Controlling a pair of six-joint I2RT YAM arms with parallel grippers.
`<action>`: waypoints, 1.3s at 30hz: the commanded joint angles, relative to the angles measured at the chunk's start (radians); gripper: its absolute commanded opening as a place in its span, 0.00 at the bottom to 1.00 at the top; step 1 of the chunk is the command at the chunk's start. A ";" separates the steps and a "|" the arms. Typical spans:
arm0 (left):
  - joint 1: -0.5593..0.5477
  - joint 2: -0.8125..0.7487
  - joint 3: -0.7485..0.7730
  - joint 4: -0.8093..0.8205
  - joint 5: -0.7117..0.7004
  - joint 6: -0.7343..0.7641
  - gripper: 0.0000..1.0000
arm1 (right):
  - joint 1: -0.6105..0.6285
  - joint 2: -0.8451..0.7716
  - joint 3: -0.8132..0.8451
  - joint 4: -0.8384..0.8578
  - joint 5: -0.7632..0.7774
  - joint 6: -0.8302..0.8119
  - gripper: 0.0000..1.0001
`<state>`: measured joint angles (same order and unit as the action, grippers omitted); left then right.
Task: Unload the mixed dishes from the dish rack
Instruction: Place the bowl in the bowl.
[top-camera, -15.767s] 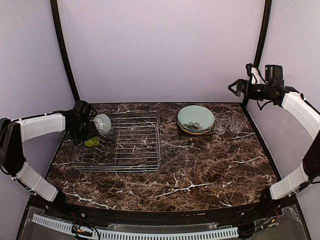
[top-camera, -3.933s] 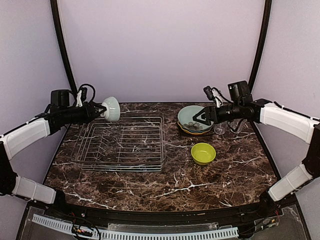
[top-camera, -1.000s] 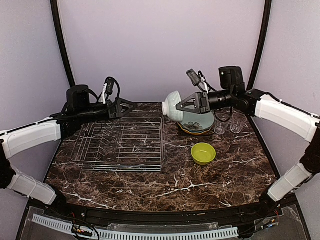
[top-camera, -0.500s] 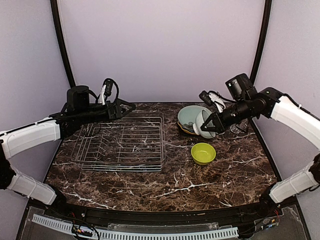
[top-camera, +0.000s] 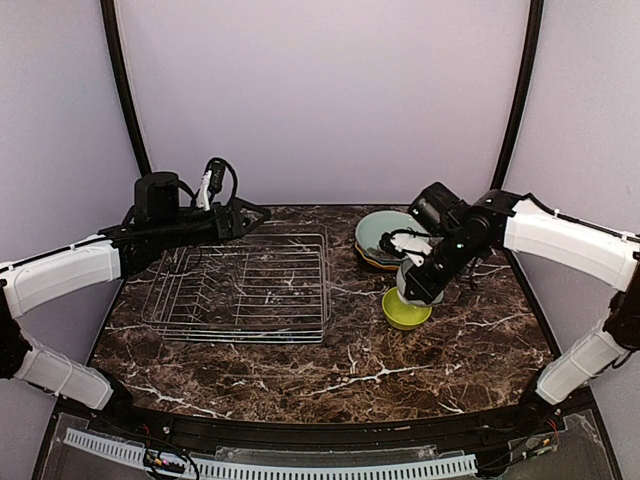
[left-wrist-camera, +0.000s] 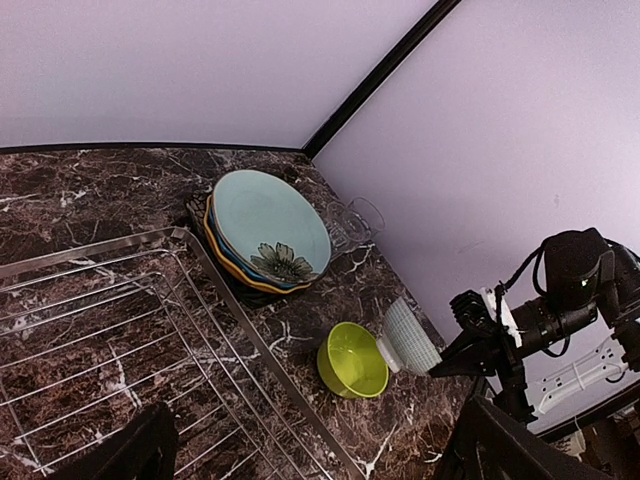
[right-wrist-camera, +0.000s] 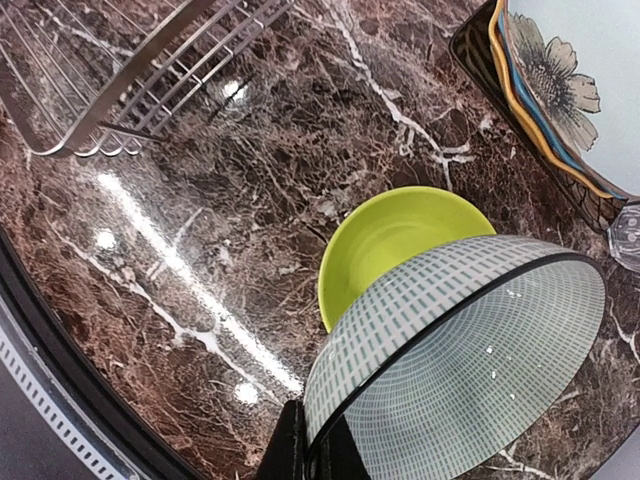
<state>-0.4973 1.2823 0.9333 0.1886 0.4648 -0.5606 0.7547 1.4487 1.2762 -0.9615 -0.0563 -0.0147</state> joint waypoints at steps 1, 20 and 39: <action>0.006 -0.028 -0.009 -0.023 -0.016 0.018 0.99 | 0.034 0.054 0.029 -0.022 0.117 -0.014 0.00; 0.021 -0.062 -0.015 -0.054 -0.046 0.027 0.99 | 0.141 0.283 0.161 -0.114 0.343 -0.023 0.00; 0.026 -0.067 -0.019 -0.072 -0.050 0.032 0.99 | 0.177 0.380 0.164 -0.132 0.386 -0.014 0.00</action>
<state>-0.4797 1.2316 0.9314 0.1238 0.4198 -0.5365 0.9165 1.8095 1.4120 -1.0859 0.2928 -0.0322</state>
